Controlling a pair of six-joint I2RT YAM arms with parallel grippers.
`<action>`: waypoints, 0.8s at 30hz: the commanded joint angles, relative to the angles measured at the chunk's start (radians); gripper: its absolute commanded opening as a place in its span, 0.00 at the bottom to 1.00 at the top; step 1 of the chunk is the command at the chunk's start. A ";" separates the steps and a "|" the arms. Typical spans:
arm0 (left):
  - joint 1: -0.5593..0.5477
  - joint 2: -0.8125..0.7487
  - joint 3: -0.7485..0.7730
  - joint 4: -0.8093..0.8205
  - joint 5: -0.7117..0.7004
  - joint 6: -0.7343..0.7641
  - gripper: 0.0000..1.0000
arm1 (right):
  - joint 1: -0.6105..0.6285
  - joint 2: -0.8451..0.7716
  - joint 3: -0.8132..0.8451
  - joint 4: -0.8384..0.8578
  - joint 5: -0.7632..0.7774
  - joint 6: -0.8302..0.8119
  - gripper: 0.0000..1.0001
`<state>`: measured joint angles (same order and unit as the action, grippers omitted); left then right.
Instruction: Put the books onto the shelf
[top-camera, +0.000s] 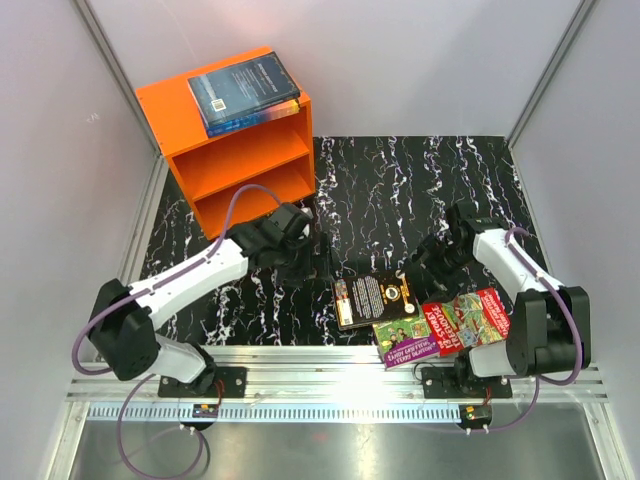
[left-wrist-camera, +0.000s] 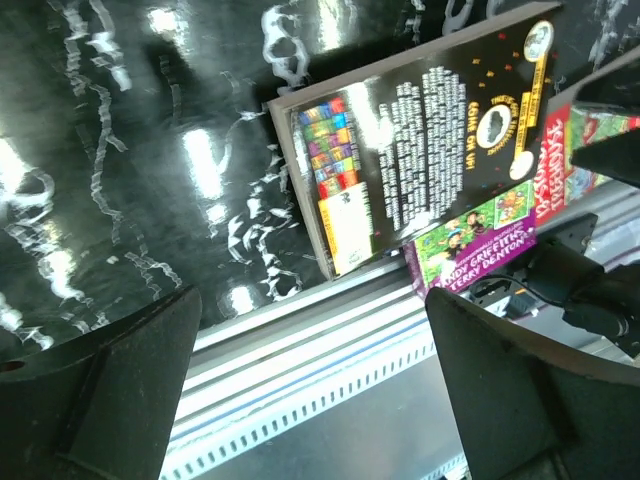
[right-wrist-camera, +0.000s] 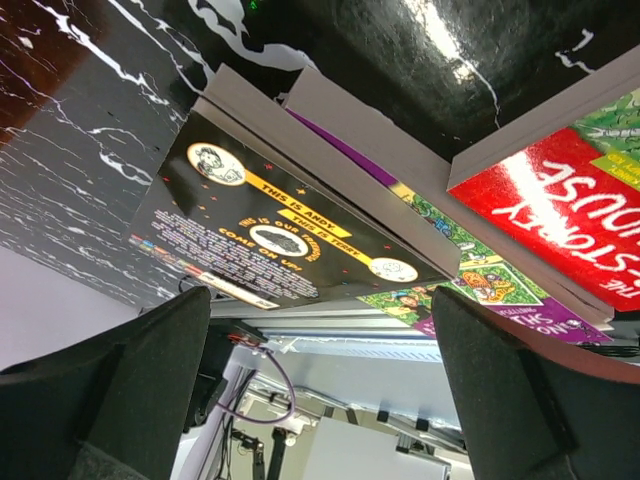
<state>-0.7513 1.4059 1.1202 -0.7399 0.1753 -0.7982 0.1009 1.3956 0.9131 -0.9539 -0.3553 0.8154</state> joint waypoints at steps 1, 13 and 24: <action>-0.034 0.013 -0.068 0.100 0.055 -0.032 0.99 | -0.009 0.006 0.032 0.023 0.022 -0.032 1.00; -0.063 -0.090 -0.548 0.875 0.106 -0.324 0.99 | -0.007 -0.159 -0.066 0.104 -0.073 0.022 1.00; -0.085 0.036 -0.729 1.313 0.067 -0.498 0.99 | -0.009 -0.230 -0.174 0.124 -0.119 0.067 1.00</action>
<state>-0.8204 1.3880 0.3992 0.3447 0.2665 -1.2358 0.0971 1.2018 0.7498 -0.8494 -0.4488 0.8673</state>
